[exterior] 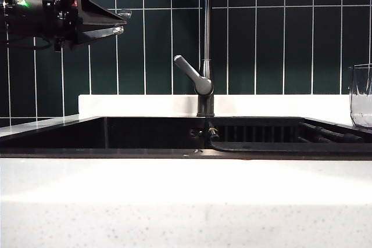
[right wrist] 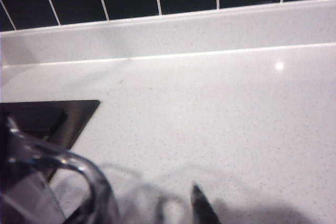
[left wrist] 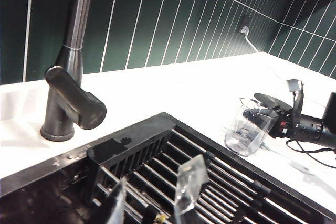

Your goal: Pick up the mug next to the sink, go to the faucet to get some water, pour the water into the sink, and finally put the mug back to its place.

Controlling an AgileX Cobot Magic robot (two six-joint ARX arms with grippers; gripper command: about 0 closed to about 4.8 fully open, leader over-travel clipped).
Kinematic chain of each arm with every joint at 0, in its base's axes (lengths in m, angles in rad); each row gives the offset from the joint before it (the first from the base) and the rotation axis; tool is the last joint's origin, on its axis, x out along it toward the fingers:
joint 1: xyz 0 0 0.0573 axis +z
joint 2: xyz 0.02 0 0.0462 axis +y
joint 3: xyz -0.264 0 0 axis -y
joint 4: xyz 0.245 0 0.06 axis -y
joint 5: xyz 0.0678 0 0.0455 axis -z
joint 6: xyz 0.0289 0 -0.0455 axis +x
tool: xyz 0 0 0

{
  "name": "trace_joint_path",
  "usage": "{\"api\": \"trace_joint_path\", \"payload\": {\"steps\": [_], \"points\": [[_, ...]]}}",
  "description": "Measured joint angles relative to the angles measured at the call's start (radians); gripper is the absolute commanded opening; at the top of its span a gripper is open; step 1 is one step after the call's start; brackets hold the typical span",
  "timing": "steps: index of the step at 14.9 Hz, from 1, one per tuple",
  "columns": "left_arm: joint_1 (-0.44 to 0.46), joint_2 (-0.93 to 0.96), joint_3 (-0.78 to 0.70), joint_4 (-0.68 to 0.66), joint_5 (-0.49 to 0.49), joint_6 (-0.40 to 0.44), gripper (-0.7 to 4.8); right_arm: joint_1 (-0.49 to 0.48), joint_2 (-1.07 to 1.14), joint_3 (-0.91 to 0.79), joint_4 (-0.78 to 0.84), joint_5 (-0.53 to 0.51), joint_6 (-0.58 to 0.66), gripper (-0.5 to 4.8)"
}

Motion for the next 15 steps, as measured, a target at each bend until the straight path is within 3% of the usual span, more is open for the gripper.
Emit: {"api": "trace_joint_path", "payload": {"steps": [4,6,7,8,10,12,15], "points": [[0.000,0.000,0.000,-0.005,0.000,0.020,1.25,0.000,0.039,0.031,0.002,-0.005,-0.005,2.06],[0.000,0.006,0.000,-0.007,0.000,0.024,1.25,0.000,0.051,0.047,0.002,-0.008,-0.007,1.39],[0.000,0.012,0.000,-0.007,0.000,0.025,1.25,0.000,0.051,0.047,0.000,-0.011,-0.007,0.70],[0.000,0.020,0.000,-0.008,0.000,0.025,1.25,0.000,0.051,0.047,0.000,-0.027,-0.008,0.47],[0.000,0.028,0.000,-0.007,0.000,0.025,1.25,0.000,0.051,0.047,0.000,-0.041,-0.008,0.39],[0.000,0.030,0.000,-0.008,-0.001,0.031,1.25,0.000,0.051,0.047,-0.013,-0.042,-0.007,-0.07],[0.000,0.030,0.000,-0.007,-0.003,0.044,1.25,0.000,0.051,0.046,-0.024,-0.043,-0.002,-0.07]]}}
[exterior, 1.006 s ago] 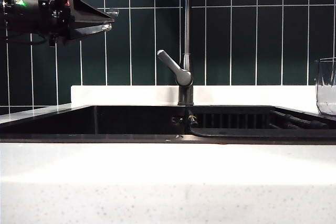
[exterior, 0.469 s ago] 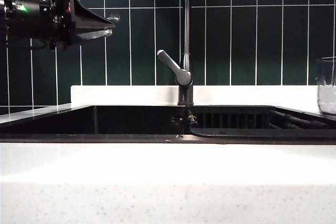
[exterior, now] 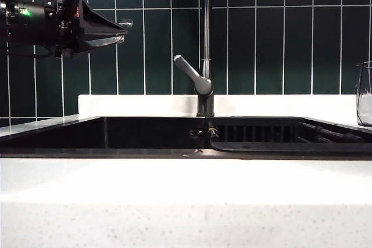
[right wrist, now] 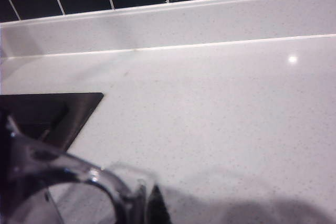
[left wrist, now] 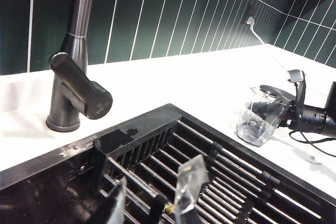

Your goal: Pick up the mug next to the sink, go to the faucet to get some water, pour the water into the sink, and finally put the mug back to its place.

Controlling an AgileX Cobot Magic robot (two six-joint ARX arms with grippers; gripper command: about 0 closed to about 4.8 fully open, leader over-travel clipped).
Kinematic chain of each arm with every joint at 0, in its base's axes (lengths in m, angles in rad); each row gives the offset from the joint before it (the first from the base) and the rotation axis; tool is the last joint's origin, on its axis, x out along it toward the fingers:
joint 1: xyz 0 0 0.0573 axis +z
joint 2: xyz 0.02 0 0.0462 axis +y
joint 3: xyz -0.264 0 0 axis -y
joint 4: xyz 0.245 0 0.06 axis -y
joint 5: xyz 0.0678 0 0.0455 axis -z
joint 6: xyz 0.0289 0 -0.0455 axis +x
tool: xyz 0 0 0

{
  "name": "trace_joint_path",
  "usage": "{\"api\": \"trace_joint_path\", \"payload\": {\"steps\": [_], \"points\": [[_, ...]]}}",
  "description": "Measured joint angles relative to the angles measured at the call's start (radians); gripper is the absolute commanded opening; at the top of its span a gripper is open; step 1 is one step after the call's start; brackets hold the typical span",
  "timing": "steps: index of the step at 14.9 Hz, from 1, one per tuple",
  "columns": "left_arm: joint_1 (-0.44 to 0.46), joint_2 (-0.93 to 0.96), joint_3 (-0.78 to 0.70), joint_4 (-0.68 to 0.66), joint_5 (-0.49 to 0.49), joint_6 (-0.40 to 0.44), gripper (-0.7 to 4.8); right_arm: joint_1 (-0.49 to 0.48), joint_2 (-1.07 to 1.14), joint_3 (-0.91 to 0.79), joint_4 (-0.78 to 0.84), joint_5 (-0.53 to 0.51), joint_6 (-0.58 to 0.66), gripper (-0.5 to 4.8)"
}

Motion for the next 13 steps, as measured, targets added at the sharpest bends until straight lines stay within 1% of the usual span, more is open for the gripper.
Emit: {"api": "trace_joint_path", "payload": {"steps": [3,5,6,7,8,9,10,12,13], "points": [[0.000,0.027,0.015,-0.001,-0.010,0.012,1.25,0.002,-0.010,-0.002,-0.007,-0.057,0.076,-0.07],[0.000,0.070,0.043,-0.007,-0.014,0.012,1.27,0.034,-0.085,-0.005,-0.032,-0.079,0.125,-0.07],[0.000,0.111,0.080,-0.015,-0.013,0.008,1.91,0.112,-0.186,-0.002,-0.106,-0.066,0.122,-0.07],[0.000,0.161,0.137,-0.014,0.010,-0.004,3.09,0.166,-0.234,0.013,-0.162,-0.059,0.118,-0.07],[0.002,0.208,0.190,-0.014,0.034,-0.019,3.84,0.210,-0.261,0.039,-0.237,-0.051,0.117,-0.07],[0.002,0.233,0.215,-0.014,0.035,-0.026,4.09,0.247,-0.275,0.061,-0.290,-0.045,0.117,-0.07],[0.000,0.286,0.271,-0.015,0.041,-0.042,4.09,0.306,-0.282,0.102,-0.333,-0.045,0.118,-0.07],[0.001,0.354,0.364,-0.048,0.051,-0.053,4.09,0.378,-0.281,0.161,-0.378,-0.045,0.120,-0.07],[0.003,0.415,0.448,-0.077,0.090,-0.053,4.09,0.421,-0.282,0.216,-0.418,-0.046,0.119,-0.07]]}}
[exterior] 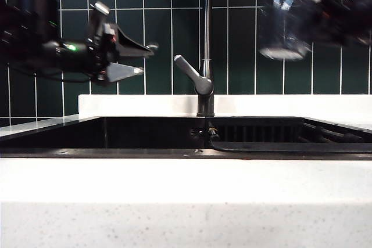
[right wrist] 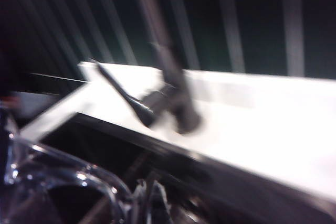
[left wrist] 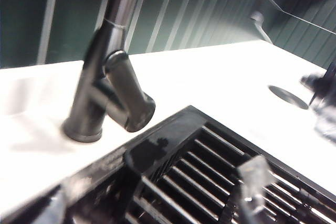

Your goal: Pick up the mug next to the sink, go to the faucet to get some water, pour the water into the sink, and finally put the mug back to its place.

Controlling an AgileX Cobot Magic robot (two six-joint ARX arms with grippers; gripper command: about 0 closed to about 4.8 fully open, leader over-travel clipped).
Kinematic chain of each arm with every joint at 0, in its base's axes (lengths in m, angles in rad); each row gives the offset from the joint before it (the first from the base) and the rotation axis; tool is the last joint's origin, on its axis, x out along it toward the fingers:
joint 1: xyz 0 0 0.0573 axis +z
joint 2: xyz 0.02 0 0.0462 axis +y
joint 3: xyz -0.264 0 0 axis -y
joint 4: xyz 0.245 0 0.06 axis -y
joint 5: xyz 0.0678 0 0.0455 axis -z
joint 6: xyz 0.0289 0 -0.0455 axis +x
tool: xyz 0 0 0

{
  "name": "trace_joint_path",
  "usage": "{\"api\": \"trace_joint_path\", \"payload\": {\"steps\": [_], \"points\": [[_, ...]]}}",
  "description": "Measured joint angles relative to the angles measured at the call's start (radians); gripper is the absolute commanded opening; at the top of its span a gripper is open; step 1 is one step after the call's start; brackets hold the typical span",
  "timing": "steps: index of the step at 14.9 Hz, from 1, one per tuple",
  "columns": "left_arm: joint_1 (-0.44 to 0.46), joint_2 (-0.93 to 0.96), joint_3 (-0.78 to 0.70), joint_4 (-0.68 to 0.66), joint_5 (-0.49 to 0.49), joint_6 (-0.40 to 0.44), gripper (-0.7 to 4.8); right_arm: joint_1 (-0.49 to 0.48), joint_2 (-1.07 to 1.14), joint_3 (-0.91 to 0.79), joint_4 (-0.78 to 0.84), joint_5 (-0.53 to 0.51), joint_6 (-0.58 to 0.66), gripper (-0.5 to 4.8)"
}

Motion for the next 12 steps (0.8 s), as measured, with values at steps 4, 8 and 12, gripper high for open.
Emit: {"api": "trace_joint_path", "payload": {"steps": [4,8,12], "points": [[-0.001,0.211,0.317,-0.080,0.134,-0.060,4.04,0.097,0.001,0.181,-0.150,0.005,-0.026,-0.07],[-0.008,0.288,0.468,-0.084,0.218,-0.098,4.01,0.140,0.058,0.275,-0.277,0.004,-0.027,-0.07],[-0.045,0.341,0.589,-0.128,0.260,-0.097,3.90,0.246,0.195,0.404,-0.371,0.004,-0.025,-0.07]]}}
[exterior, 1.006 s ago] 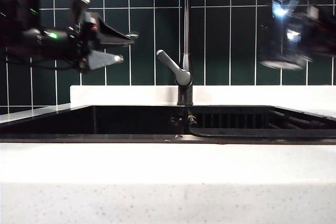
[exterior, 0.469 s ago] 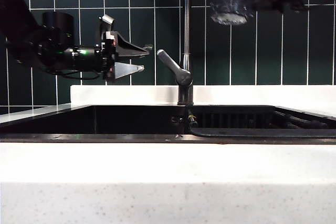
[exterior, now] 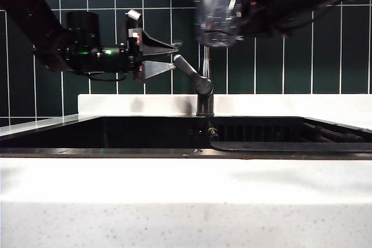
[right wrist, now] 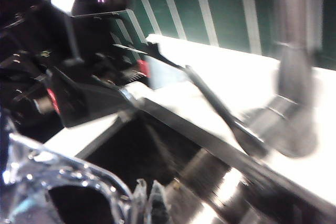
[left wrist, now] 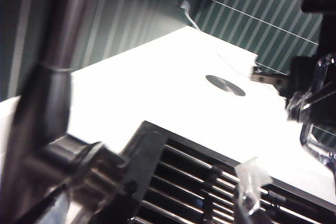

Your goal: Pick up the mug next to the sink, go to the faucet to get some water, pour the water into the sink, and finally put the mug back to its place.

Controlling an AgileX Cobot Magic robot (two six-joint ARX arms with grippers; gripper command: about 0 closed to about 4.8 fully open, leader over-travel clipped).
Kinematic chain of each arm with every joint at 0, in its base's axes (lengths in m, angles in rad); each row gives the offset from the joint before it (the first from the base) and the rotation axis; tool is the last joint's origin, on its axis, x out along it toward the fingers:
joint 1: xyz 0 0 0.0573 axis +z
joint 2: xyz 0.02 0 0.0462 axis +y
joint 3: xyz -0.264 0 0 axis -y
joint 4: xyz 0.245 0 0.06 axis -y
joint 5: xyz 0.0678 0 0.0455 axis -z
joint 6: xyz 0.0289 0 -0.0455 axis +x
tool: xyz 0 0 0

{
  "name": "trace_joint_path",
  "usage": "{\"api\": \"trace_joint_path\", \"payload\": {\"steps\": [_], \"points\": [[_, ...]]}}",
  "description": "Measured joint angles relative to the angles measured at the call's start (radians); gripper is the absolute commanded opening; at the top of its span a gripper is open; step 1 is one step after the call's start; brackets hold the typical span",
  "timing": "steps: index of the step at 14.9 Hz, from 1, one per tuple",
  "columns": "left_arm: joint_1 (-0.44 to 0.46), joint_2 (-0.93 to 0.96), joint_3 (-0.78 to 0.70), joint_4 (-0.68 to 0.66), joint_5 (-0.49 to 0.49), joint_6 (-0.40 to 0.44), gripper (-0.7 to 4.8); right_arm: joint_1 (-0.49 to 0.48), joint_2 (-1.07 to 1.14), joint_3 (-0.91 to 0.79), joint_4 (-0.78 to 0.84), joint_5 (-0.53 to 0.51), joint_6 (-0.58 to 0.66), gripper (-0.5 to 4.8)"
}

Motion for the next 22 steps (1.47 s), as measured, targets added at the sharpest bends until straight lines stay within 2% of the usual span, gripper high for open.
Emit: {"api": "trace_joint_path", "payload": {"steps": [3,7,9,11,18,22], "points": [[-0.009,0.007,0.000,-0.007,0.000,0.034,3.90,0.031,0.062,0.110,-0.058,0.021,0.008,-0.07],[-0.014,0.018,0.000,-0.012,0.002,0.040,3.89,0.030,0.103,0.276,-0.183,0.027,0.015,-0.07],[-0.016,0.018,0.000,-0.012,0.001,0.059,3.63,0.030,0.106,0.327,-0.260,0.039,0.009,-0.07],[-0.021,0.019,0.000,-0.014,-0.007,0.079,3.63,0.030,0.108,0.348,-0.294,0.044,-0.008,-0.07],[-0.031,0.034,0.000,-0.012,-0.021,0.106,3.64,0.046,0.109,0.348,-0.270,0.023,-0.061,-0.07],[-0.031,0.037,0.000,-0.006,-0.021,0.153,3.64,0.043,0.109,0.348,-0.268,0.023,-0.066,-0.07]]}}
